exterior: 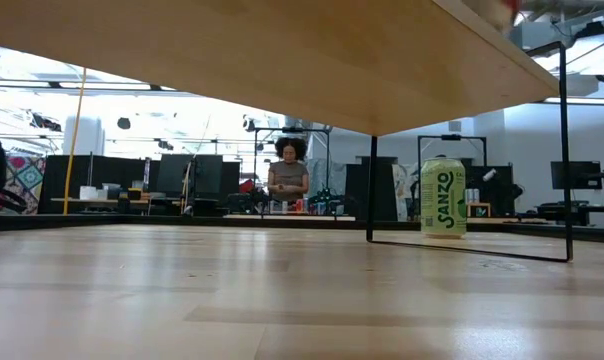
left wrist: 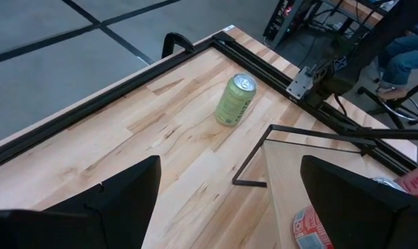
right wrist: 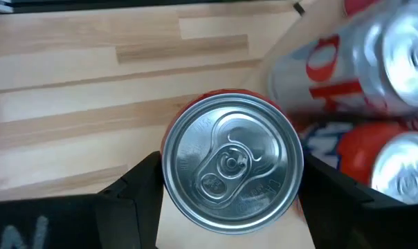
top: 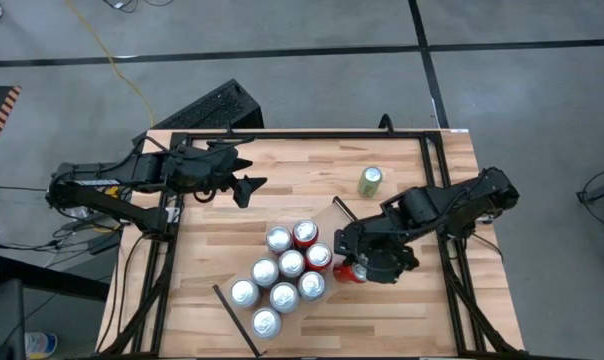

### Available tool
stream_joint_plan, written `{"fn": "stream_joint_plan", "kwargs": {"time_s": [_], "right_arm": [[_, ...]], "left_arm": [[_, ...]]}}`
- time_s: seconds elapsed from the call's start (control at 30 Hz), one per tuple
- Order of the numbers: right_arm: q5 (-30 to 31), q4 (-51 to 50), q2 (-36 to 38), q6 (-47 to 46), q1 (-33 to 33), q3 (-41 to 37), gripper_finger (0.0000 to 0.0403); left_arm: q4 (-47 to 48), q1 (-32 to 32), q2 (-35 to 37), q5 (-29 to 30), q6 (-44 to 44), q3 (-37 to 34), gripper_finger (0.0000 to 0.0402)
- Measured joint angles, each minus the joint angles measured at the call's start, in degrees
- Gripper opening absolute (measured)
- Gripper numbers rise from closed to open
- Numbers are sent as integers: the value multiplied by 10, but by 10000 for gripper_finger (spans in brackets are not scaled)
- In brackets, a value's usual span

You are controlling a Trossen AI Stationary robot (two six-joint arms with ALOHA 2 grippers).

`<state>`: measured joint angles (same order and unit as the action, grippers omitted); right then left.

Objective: Place canned beverage on shelf
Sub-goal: Put the red soda can on the shelf aligned with the other red soda cans

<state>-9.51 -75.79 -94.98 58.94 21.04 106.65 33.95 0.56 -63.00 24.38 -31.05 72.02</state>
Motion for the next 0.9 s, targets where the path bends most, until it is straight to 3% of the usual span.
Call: {"fn": "stream_joint_plan", "kwargs": {"time_s": [0.4,0.73,0.9], "right_arm": [[-27,-1,0,-44,-15,0,265],[-24,21,2,-69,-16,0,341],[-23,20,2,-69,-16,0,350]], "left_arm": [[3,0,0,0,0,0,332],[16,0,0,0,0,0,332],[16,0,0,0,0,0,332]]}}
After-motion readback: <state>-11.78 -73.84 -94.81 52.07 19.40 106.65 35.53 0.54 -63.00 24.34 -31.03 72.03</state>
